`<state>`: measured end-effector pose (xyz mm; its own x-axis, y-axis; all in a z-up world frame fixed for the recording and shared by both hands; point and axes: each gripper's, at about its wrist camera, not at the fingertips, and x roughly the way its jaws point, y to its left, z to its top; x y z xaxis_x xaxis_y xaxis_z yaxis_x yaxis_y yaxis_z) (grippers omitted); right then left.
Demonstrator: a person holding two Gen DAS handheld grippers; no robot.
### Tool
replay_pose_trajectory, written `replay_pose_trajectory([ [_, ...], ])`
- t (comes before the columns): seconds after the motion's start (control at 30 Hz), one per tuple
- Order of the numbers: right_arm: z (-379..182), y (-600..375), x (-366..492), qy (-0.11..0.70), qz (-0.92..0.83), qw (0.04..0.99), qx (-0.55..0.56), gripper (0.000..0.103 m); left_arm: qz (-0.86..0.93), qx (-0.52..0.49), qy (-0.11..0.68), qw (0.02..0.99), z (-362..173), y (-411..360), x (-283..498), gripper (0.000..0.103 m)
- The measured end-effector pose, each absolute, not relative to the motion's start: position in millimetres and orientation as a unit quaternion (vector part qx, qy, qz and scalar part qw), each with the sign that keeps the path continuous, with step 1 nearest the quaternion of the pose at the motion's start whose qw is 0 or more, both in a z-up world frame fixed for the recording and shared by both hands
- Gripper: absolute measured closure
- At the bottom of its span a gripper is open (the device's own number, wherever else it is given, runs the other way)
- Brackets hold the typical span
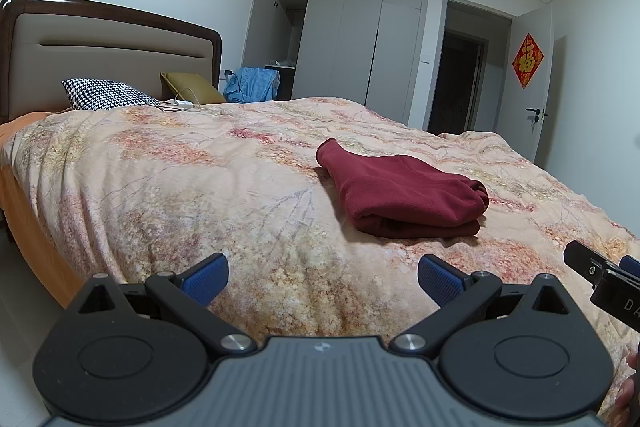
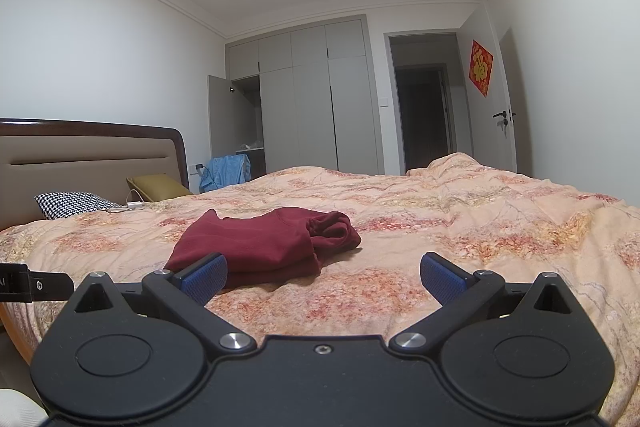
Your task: Fold small clothes
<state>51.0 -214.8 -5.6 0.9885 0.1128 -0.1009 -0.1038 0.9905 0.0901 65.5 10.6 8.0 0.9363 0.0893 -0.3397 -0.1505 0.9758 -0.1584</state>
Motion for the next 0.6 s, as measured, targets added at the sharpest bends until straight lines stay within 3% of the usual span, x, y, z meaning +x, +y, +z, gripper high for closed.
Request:
replay_pose_trajectory([
  [0.6, -5, -215, 51, 0.053, 0.054, 0.996, 0.043, 0.0, 0.075, -0.052, 0.165, 0.982, 9, -3, 63, 0.0],
])
